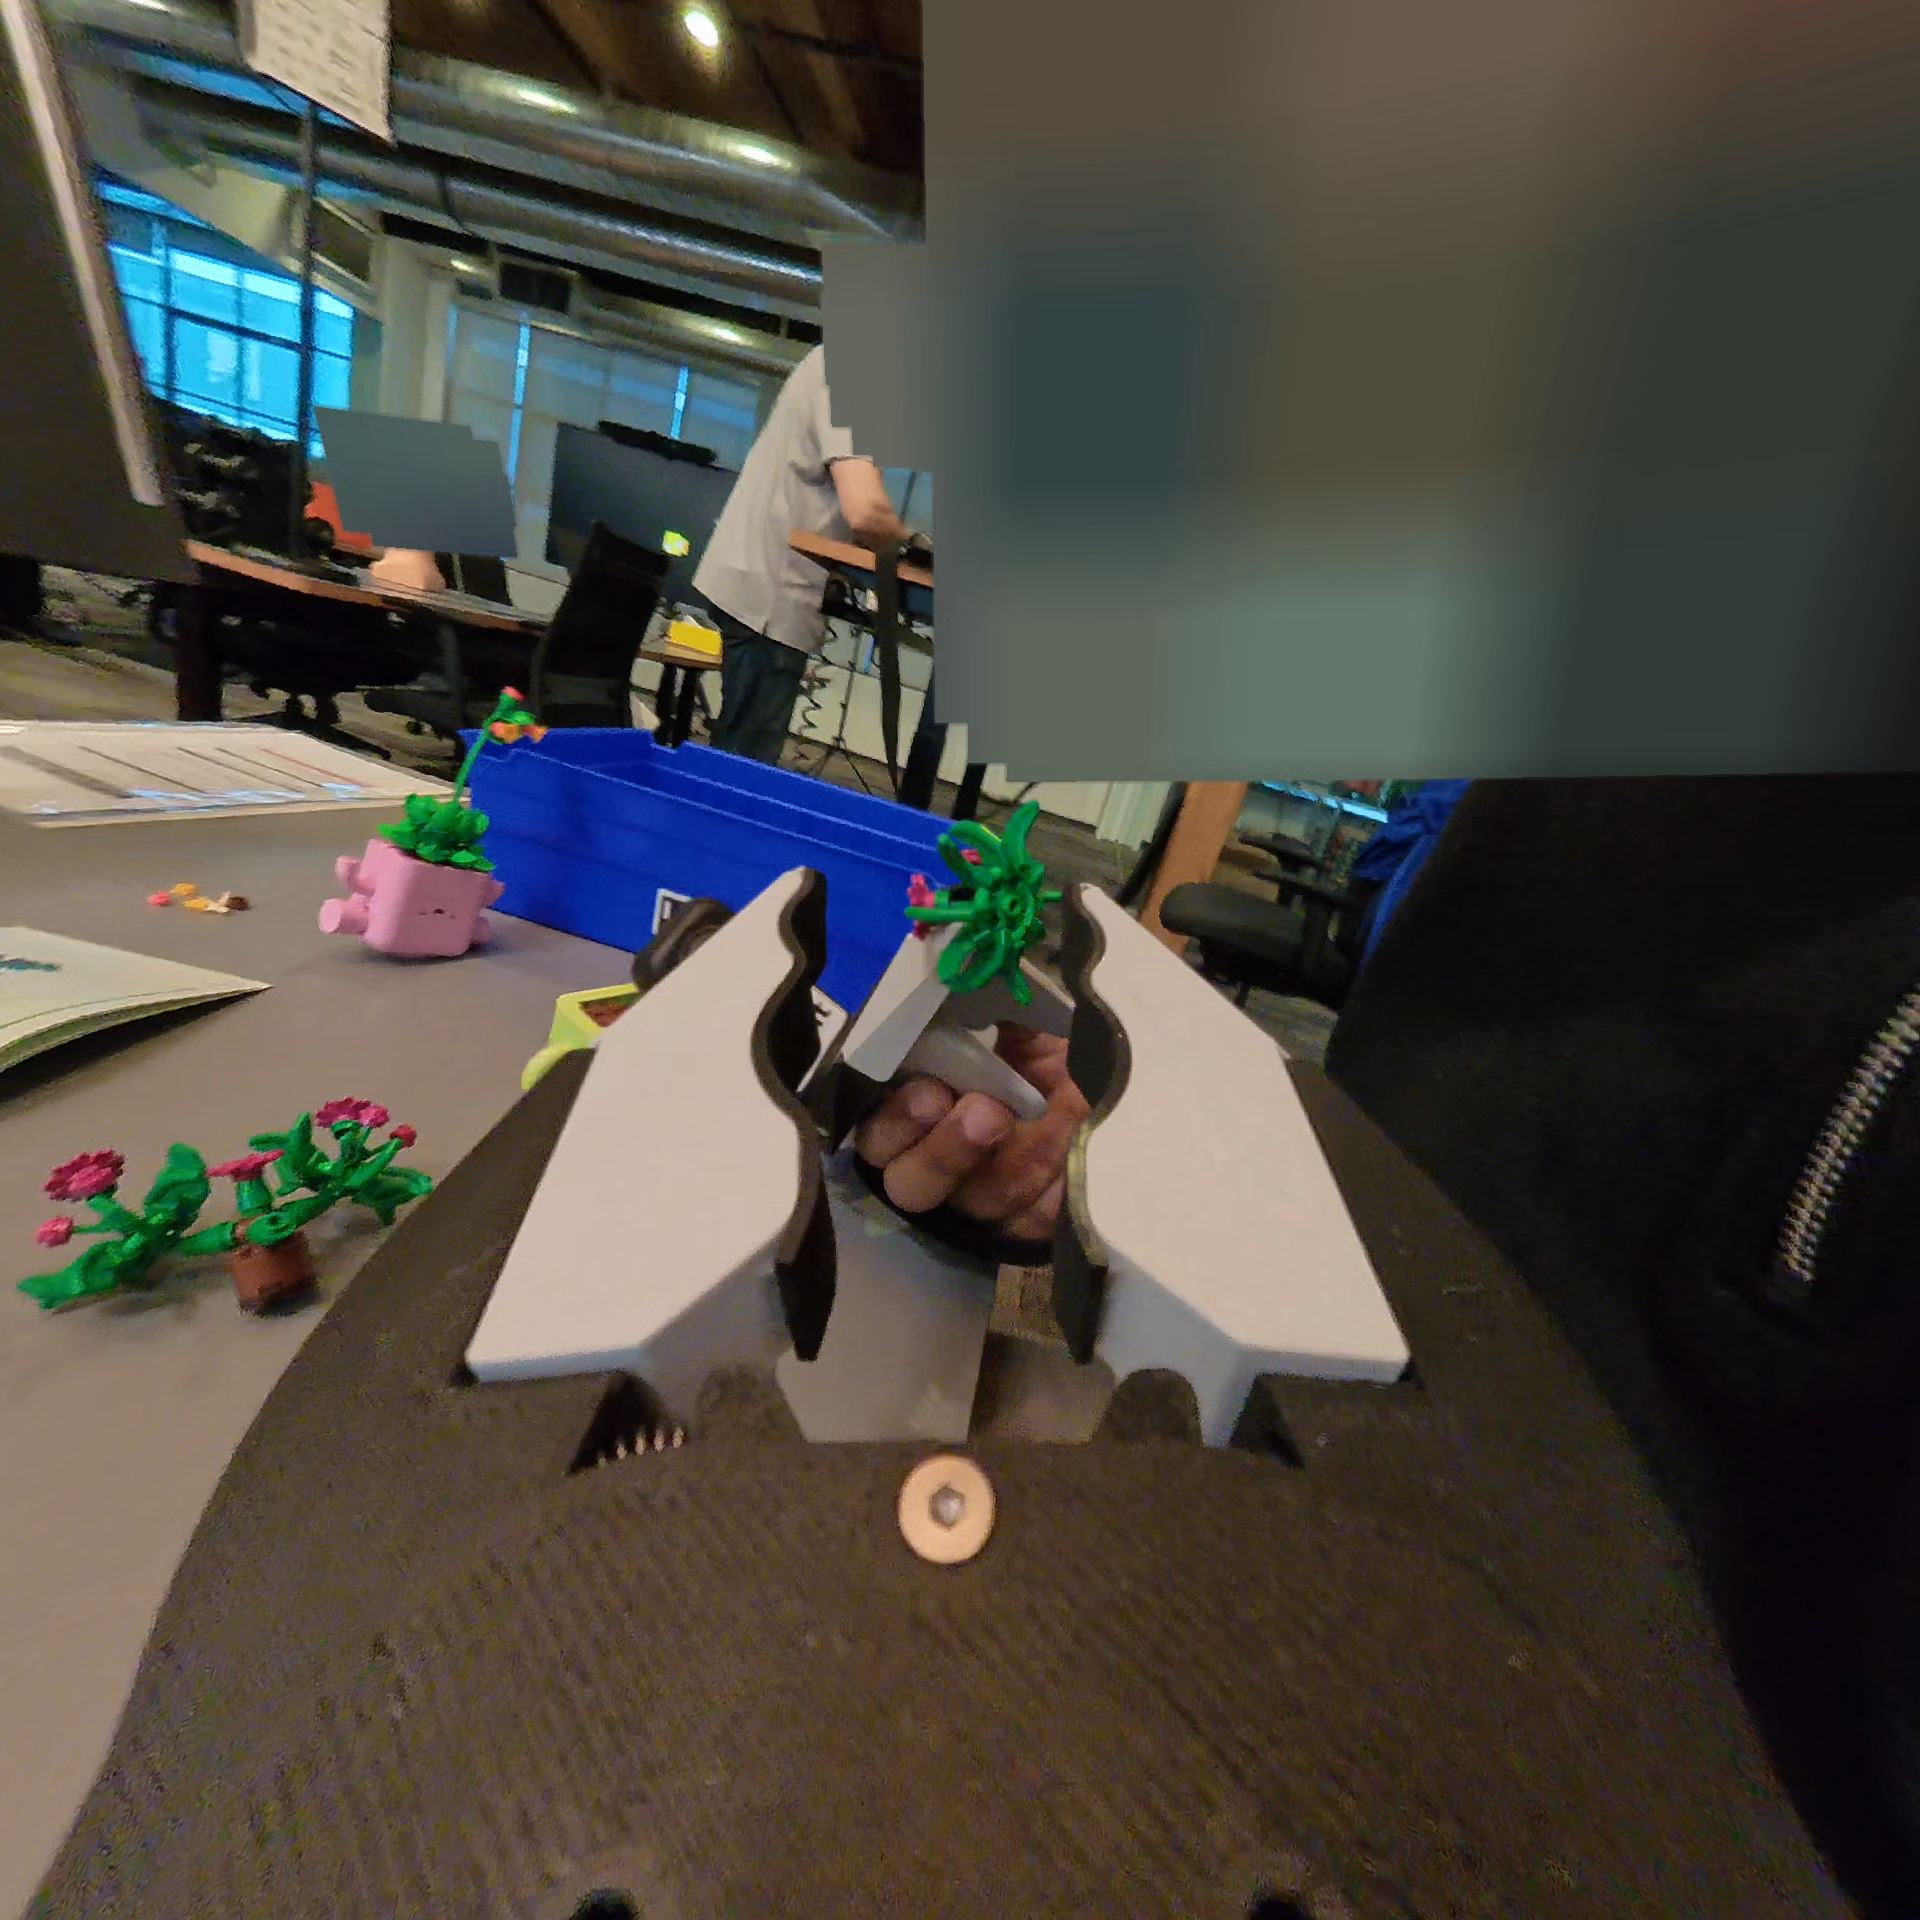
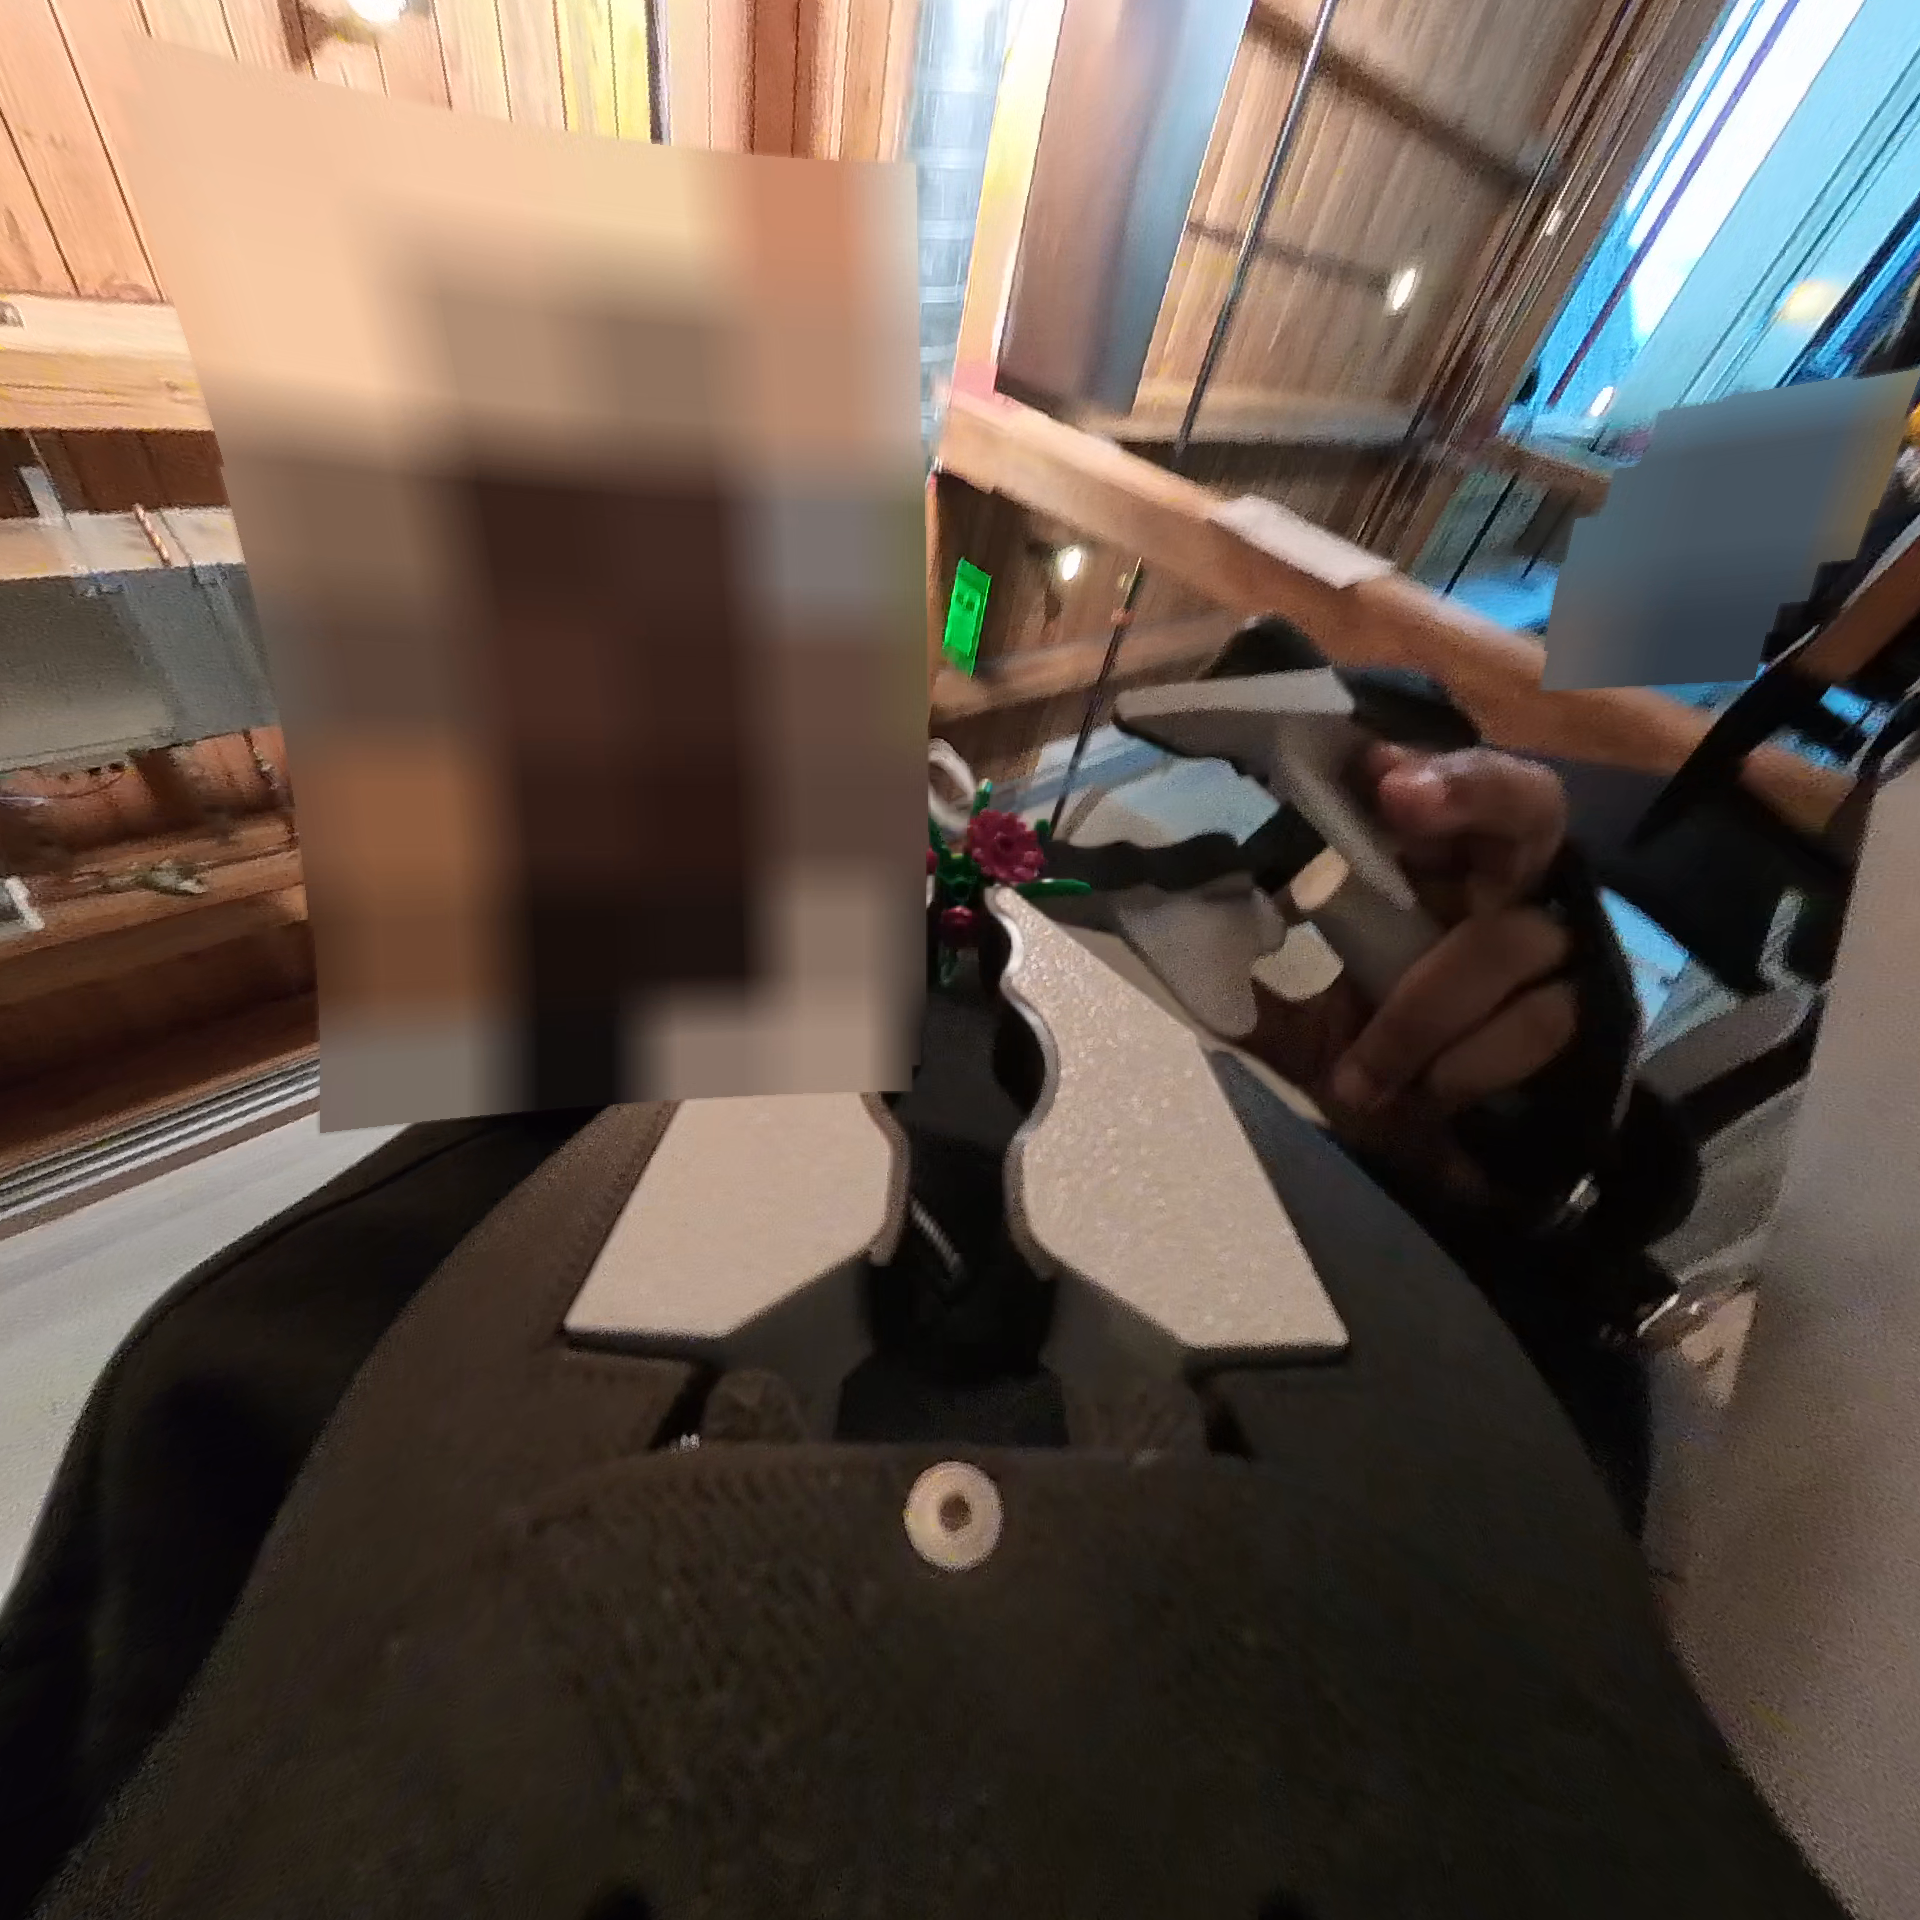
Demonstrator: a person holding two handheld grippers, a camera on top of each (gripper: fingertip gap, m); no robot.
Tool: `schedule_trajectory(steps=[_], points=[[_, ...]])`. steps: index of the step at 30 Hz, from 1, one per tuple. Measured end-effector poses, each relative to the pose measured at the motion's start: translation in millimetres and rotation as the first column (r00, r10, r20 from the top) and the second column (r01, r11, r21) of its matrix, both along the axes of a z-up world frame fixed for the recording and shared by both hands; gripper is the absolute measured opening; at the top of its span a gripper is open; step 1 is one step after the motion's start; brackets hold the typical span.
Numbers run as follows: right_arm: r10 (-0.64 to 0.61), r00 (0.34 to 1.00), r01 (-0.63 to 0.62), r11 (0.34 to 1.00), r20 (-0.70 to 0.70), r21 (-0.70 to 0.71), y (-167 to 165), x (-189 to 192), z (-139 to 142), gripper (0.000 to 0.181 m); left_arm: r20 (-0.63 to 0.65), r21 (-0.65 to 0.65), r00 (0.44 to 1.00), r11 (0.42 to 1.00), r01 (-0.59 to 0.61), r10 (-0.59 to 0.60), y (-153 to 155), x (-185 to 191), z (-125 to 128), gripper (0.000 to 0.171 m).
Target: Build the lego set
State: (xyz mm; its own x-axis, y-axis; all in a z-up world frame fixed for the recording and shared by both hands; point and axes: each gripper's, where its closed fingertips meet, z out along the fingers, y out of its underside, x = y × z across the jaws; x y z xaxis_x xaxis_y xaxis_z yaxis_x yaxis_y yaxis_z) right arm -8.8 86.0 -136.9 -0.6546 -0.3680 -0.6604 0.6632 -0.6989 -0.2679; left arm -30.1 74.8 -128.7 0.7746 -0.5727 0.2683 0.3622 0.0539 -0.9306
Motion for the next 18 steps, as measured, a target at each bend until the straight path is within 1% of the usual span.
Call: schedule_trajectory(steps=[1,2,4,7,9,12,18], points=[[0.044,0.999,-0.043,0.999,-0.011,0.017,-4.8,4.8,-1.3,0.004,-0.029,-0.005,0.999,1.0,0.026,-0.026,-1.7,5.5,-1.1,0.043],[0.09,0.996,-0.089,0.995,-0.024,0.031,-9.1,10.4,-2.0,0.003,-0.061,-0.012,0.997,0.998,0.056,-0.057,-3.9,12.0,-2.7,0.043],[0.149,0.988,-0.147,0.987,-0.039,0.062,-15.2,18.7,-2.8,0.004,-0.116,-0.023,0.986,0.993,0.119,-0.121,-9.0,25.0,-5.5,0.038],[0.212,0.976,-0.203,0.971,-0.054,0.129,-24.5,29.6,-6.0,0.004,-0.167,-0.031,0.967,0.982,0.189,-0.191,-16.2,39.0,-7.3,0.031],[0.233,0.971,-0.222,0.962,-0.059,0.157,-28.0,33.7,-8.1,0.004,-0.202,-0.027,0.953,0.974,0.224,-0.225,-21.2,46.5,-8.1,0.022],[0.242,0.968,-0.231,0.961,-0.063,0.153,-27.5,35.0,-7.8,0.004,-0.236,-0.033,0.938,0.967,0.252,-0.252,-25.0,52.6,-11.0,0.013],[0.276,0.96,-0.263,0.948,-0.048,0.179,-34.7,36.4,-11.9,0.004,-0.252,-0.068,0.93,0.963,0.259,-0.268,-22.0,57.0,-18.5,0.01]])
